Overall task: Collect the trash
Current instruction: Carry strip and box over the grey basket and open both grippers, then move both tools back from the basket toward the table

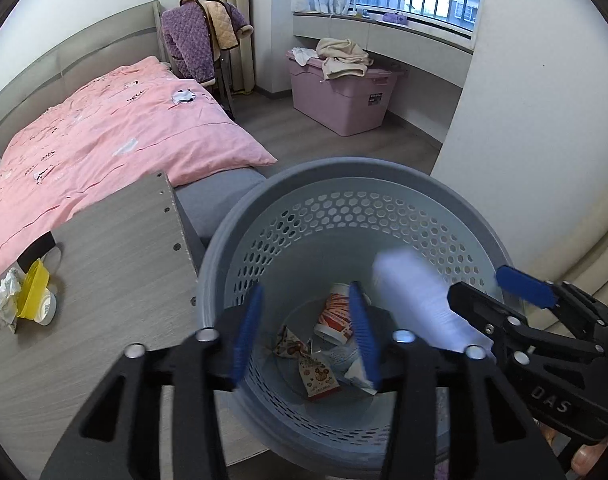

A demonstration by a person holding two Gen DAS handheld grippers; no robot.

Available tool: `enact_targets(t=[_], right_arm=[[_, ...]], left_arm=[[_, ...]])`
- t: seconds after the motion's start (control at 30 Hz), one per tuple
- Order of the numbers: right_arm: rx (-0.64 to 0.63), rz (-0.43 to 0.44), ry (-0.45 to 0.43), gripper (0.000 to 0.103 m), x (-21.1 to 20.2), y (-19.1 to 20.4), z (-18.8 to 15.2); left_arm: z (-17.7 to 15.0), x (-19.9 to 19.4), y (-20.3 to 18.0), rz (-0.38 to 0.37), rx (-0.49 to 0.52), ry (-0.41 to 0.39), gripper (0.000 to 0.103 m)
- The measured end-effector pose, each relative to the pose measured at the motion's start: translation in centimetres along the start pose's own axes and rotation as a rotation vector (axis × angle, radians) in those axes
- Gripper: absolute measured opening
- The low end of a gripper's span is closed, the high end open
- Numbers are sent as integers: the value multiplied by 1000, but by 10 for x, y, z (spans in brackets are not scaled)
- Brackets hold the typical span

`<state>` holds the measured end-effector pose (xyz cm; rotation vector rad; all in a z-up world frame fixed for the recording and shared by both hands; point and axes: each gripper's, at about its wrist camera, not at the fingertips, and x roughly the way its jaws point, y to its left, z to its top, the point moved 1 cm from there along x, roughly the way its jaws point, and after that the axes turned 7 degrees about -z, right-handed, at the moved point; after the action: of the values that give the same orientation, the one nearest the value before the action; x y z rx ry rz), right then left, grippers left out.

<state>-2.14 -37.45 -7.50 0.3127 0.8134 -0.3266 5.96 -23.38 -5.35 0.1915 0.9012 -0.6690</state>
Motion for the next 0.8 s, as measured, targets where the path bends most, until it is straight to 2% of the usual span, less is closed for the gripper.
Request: enact_targets(t=[0.1, 0.2, 0.47, 0.8], right_arm=[[6, 0, -4, 74, -2, -2, -1], [12, 2, 9, 74, -1, -4, -3], [19, -2, 19, 79, -1, -6, -8], [39, 7, 2, 87, -10, -7, -10]], left_arm=[[-1, -3, 3, 12, -9, -4, 52], [-3, -4, 7, 22, -20, -6, 61], [-6, -10, 11, 33, -35, -15, 63], [-10, -22, 12, 43, -38, -39, 72]])
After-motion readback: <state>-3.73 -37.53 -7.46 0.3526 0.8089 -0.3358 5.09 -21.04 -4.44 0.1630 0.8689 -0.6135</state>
